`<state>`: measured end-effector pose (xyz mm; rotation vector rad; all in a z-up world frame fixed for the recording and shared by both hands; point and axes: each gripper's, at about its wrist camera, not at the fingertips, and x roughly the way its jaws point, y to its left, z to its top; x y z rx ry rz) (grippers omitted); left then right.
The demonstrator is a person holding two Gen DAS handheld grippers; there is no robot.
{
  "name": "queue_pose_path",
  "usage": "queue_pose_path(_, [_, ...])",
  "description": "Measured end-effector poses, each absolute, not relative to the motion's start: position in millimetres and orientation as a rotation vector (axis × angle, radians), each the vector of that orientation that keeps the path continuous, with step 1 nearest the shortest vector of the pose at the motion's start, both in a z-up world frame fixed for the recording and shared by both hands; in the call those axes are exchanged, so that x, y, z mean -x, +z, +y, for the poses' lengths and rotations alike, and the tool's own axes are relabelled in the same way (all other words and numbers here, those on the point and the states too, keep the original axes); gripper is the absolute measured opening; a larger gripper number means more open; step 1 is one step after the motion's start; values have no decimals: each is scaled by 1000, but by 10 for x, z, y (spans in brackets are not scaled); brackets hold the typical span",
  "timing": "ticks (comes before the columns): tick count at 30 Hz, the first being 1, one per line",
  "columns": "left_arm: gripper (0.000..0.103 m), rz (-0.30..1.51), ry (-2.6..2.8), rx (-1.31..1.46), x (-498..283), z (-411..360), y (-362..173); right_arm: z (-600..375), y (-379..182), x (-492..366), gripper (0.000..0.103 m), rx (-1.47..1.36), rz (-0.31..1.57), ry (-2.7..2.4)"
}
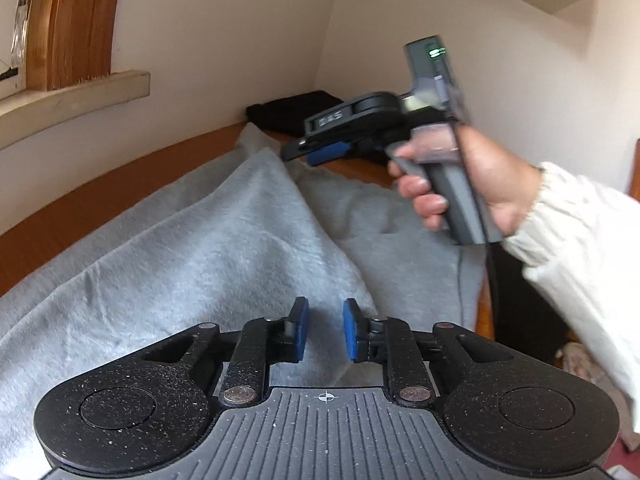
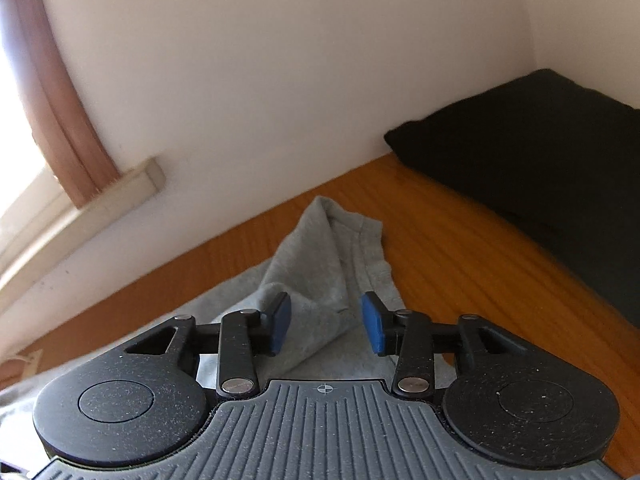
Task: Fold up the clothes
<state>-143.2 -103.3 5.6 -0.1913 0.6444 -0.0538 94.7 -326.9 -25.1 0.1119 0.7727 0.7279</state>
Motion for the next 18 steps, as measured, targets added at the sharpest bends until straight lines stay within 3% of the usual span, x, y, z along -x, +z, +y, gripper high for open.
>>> queue_pose_path(5, [20, 593, -40, 169, 1557, -851, 238, -3182, -295, -1036, 41, -133, 806, 749])
queue_pose_path(6, [20, 572, -22, 168, 1583, -782, 268, -3168, -295, -1041, 35, -130, 806, 753])
queue_pose_path(8, [20, 564, 17, 174, 1597, -625, 248, -3173, -255, -1024, 11, -110, 783, 767])
queue_pose_path(12, [20, 574, 50, 225, 1649, -371, 92, -3392, 106, -859, 8, -100, 612, 749])
queue_pose_path(16, [20, 589, 54, 272, 1674, -244, -27, -3377, 127, -938, 14, -12, 646, 652])
queue_pose_path(17, [21, 594, 51, 278, 1672, -235, -44, -3343, 121, -963, 18, -22, 648, 664])
queue_pose_path(18, [25, 596, 50, 281, 1676, -231, -51, -3303, 117, -984, 31, -32, 647, 681])
